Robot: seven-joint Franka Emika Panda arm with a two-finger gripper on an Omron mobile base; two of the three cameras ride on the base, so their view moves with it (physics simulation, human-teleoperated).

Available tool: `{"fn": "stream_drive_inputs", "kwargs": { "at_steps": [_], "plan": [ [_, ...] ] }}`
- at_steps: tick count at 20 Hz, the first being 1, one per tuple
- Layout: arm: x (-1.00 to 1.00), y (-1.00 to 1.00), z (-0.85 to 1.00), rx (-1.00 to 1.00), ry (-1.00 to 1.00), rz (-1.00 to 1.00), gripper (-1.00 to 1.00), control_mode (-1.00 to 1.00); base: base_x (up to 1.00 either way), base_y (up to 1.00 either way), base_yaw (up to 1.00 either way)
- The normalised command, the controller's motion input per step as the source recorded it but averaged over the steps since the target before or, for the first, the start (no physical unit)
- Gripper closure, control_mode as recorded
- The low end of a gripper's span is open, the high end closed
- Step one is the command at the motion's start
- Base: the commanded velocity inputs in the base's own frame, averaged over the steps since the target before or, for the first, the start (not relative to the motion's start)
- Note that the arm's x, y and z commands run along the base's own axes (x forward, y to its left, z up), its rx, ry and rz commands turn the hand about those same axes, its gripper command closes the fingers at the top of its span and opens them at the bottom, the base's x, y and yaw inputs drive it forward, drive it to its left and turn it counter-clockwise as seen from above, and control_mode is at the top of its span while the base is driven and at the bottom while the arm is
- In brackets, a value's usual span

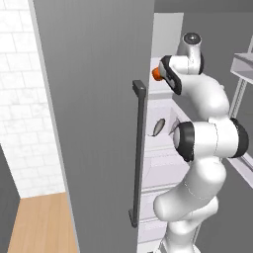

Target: Place one squash and one fish in each tupperware on the nearby counter, to pack two identical lunches.

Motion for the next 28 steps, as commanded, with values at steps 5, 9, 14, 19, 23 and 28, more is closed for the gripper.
{"fn": "stream_drive_inputs", "kwargs": {
  "at_steps": [5, 9, 14, 19, 23, 28],
  "plan": [
    [-0.46, 0.32, -0.36, 0.0, 0.0, -0.04, 1.0, -1.0, 0.0, 0.0, 0.0],
    [-1.0, 0.25, -0.01, 0.0, -0.11, -0.03, 1.0, -1.0, 0.0, 0.0, 0.0],
    [-1.0, 0.02, 0.29, 0.0, -0.09, -0.01, 1.0, -1.0, 0.0, 0.0, 0.0],
    [-1.0, 0.15, 0.14, 0.0, -0.01, 0.01, 1.0, -1.0, 0.0, 0.0, 0.0],
    [-1.0, 0.57, -0.04, -0.01, 0.0, 0.13, 1.0, -1.0, 0.0, 0.0, 0.0],
    [-1.0, 0.47, -0.14, -0.03, 0.0, 0.21, 1.0, -1.0, 0.0, 0.0, 0.0]
  ]
}}
